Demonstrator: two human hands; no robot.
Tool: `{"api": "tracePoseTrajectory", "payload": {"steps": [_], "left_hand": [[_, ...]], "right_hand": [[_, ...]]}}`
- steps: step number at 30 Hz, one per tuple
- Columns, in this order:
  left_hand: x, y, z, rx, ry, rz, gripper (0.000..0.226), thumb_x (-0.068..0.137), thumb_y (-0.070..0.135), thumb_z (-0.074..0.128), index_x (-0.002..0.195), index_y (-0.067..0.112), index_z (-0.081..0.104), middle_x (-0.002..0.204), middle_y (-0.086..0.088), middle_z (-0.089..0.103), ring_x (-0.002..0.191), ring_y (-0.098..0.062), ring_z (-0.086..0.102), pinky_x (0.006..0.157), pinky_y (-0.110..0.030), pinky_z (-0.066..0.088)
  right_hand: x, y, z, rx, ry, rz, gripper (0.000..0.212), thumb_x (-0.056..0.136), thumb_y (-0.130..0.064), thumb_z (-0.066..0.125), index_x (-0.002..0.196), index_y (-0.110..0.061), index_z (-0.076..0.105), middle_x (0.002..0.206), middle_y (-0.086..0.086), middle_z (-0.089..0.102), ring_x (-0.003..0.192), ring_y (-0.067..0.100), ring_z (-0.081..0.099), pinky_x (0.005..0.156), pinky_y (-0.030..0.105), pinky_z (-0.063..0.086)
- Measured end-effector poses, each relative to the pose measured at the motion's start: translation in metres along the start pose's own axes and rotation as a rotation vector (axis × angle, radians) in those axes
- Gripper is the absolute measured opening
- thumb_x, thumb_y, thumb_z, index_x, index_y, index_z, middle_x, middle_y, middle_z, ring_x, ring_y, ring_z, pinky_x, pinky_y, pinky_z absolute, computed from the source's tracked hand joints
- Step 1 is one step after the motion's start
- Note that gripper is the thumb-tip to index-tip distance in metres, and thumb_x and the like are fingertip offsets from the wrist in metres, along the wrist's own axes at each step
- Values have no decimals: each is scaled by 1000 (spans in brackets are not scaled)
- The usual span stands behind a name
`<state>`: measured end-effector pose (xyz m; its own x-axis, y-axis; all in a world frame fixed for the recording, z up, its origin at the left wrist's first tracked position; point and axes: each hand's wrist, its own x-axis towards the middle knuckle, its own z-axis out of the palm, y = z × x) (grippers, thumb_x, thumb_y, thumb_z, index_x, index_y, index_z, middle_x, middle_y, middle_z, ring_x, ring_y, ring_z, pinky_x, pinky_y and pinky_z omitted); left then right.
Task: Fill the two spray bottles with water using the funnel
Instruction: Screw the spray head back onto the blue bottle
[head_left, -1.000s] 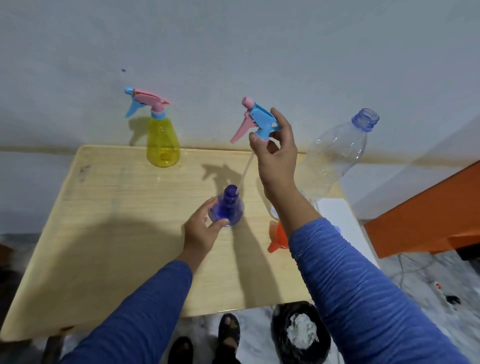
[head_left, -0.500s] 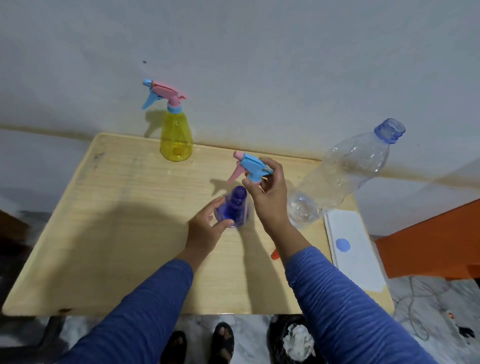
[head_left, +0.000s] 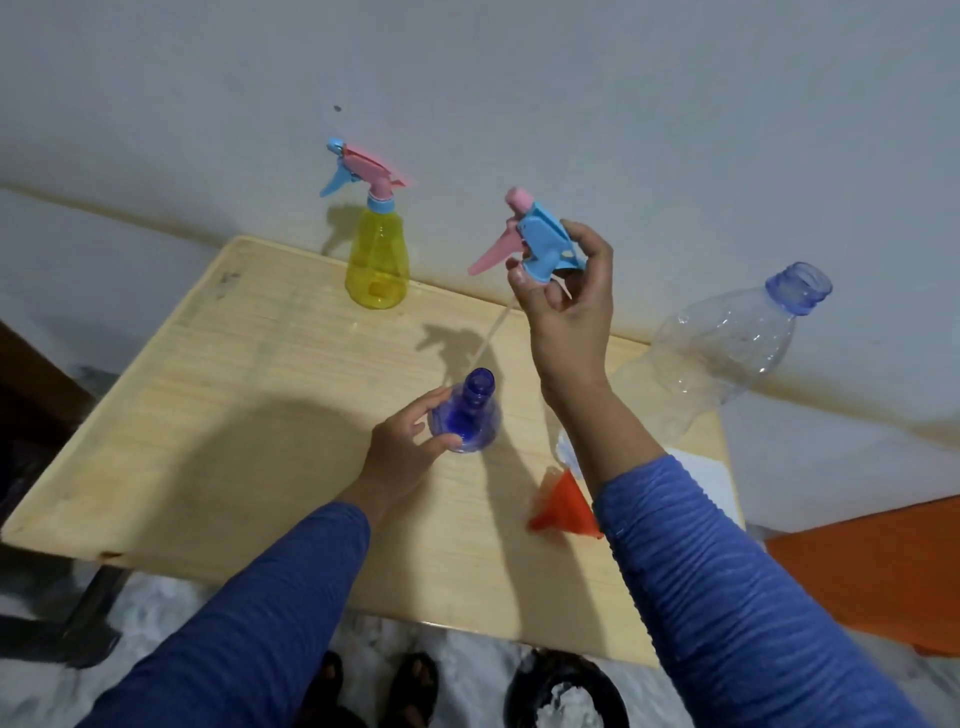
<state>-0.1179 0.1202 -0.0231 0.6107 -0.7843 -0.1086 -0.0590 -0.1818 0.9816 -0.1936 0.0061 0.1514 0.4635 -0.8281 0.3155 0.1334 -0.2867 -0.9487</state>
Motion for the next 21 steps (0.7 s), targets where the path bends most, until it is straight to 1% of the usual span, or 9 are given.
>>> {"api": "tracePoseTrajectory", "payload": {"steps": [2,3,5,8,11,13,15,18,21], "left_hand": [[0,0,0,-20,-6,-13,62,66,23,71,125,33,56,127,23,53,115,4,50,91,-7,36],[0,1,0,-33,-8,-22,63,64,25,70,125,33,56,127,24,53,115,4,50,91,-8,36],[0,1,1,-58,-5,-30,61,63,25,70,121,38,56,125,26,54,114,5,51,92,-10,36],[-1,0,3,-80,5,-23,59,67,18,73,119,41,55,122,29,53,114,7,51,93,-12,36],[-1,-3,2,-64,1,-13,60,73,10,74,124,36,56,124,27,53,115,5,50,95,-14,36],[0,-4,1,-54,-1,-11,61,74,9,74,126,33,55,126,24,53,117,3,50,97,-16,37],[1,-5,1,-47,1,-15,61,74,9,74,127,32,55,127,22,53,118,1,49,98,-18,37],[1,-7,2,-45,7,-19,61,74,10,74,127,32,55,129,21,53,119,1,49,99,-19,37],[1,-7,2,-51,13,-26,60,74,10,74,127,31,55,130,19,53,120,0,49,100,-20,37]], "right_hand": [[-6,7,0,-16,-16,10,45,83,1,65,117,-20,43,118,14,51,92,8,58,86,24,51],[-9,10,0,-25,-23,11,45,83,0,66,116,-22,44,120,15,51,92,9,57,86,24,51],[-12,12,0,-38,-35,5,45,82,-2,67,115,-24,44,119,13,52,91,8,56,88,28,50],[-10,5,-1,-34,-31,-12,45,83,-1,66,118,-19,44,119,11,51,94,8,56,91,33,51],[0,-9,-5,-26,-24,-59,44,84,2,64,119,-15,43,111,-1,51,87,-1,59,86,23,52],[6,-15,-7,-32,-30,-87,45,84,1,64,119,-15,42,109,-3,50,86,-2,60,86,21,51],[6,-14,-8,-47,-39,-92,45,84,0,65,119,-17,43,111,-3,51,88,0,59,86,22,52],[-3,2,-9,-59,-66,-63,45,83,-2,66,118,-18,44,115,7,53,89,10,58,84,30,52],[-18,28,-7,-109,-110,8,45,82,-1,66,116,-20,45,108,5,56,85,8,57,78,25,49]]}}
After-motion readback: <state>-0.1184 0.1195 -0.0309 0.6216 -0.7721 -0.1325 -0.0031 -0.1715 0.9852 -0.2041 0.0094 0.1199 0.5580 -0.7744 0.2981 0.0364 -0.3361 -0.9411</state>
